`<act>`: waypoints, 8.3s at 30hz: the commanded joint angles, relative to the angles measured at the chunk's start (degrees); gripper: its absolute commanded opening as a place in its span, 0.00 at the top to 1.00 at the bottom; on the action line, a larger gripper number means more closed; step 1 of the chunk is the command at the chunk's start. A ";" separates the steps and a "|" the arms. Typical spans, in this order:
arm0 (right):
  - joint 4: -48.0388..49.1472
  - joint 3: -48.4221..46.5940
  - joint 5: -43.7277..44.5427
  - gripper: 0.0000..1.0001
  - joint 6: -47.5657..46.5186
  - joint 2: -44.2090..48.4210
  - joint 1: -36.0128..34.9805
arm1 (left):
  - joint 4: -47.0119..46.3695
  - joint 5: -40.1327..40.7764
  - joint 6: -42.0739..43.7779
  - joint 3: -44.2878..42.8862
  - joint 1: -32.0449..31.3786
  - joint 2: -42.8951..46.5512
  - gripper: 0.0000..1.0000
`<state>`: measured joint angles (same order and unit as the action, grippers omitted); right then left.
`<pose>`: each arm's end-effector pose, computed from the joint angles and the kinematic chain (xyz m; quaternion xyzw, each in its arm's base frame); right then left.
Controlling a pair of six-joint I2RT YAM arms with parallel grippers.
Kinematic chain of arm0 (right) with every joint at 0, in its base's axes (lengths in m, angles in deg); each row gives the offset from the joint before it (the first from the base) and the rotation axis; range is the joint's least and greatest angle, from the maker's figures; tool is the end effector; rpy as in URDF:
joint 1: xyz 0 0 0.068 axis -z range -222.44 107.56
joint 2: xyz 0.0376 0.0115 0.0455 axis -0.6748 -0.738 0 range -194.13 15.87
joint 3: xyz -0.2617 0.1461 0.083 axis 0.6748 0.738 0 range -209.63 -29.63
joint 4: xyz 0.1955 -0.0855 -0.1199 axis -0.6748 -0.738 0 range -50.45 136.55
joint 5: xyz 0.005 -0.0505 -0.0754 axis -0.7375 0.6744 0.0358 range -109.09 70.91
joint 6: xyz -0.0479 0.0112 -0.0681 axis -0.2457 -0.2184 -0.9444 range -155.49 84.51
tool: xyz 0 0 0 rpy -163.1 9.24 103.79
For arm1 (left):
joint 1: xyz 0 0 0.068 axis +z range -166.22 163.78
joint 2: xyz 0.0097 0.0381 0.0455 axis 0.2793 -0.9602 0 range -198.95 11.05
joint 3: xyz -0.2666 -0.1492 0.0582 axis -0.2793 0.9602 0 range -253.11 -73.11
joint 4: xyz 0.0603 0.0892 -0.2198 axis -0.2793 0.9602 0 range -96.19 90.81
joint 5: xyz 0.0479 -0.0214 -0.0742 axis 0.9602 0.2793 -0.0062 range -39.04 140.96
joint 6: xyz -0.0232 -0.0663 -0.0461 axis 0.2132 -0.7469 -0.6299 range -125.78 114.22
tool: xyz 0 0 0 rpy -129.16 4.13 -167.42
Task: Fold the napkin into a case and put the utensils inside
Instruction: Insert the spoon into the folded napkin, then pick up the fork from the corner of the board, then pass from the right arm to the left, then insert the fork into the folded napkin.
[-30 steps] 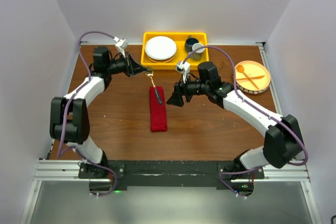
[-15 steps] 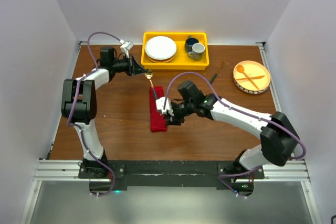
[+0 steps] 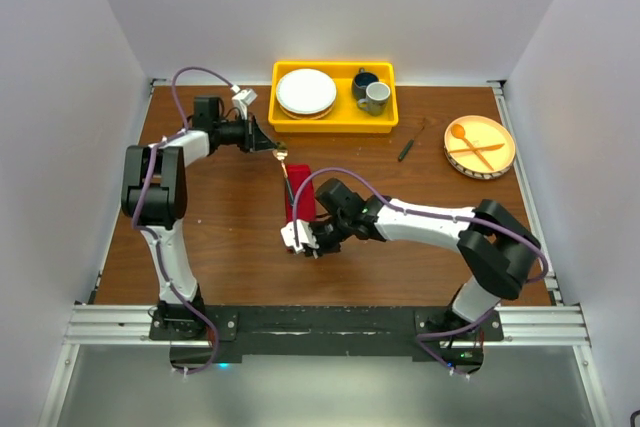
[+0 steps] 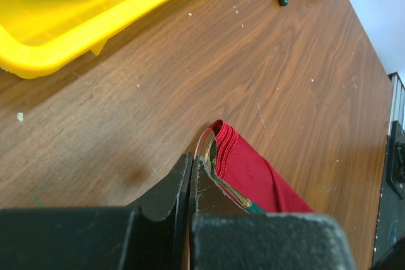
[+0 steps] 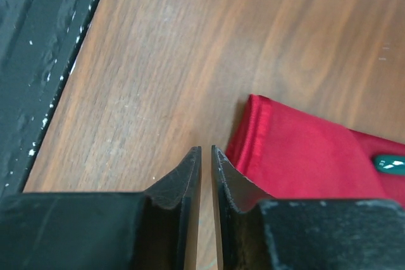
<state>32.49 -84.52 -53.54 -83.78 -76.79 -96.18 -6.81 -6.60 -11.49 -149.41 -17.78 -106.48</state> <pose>0.1637 0.2937 0.2189 -0.7626 0.4926 0.2944 0.2986 0.4548 -0.0746 0.2040 0.1721 0.8031 -0.4598 0.3377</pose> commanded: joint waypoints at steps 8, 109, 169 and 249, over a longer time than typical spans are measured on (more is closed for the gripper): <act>4.22 0.58 1.32 0.87 -7.08 -5.33 -0.41 | 0.53 -3.61 3.08 -1.84 0.42 -1.82 1.00; -9.58 -35.45 52.91 0.57 70.52 -22.55 42.57 | -0.96 25.66 9.49 4.31 -1.25 29.91 0.32; 22.59 -11.46 -20.56 1.00 82.13 25.86 25.70 | -65.20 -5.20 -43.41 14.06 -8.72 43.88 0.46; -10.47 0.74 -5.28 0.02 1.64 16.46 19.20 | 24.97 -7.57 12.39 -29.70 -2.83 -4.53 1.00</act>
<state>21.60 -86.49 -60.32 -68.72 -60.46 -74.25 8.51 -13.31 -9.13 -175.26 -20.78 -107.60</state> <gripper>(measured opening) 0.983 0.018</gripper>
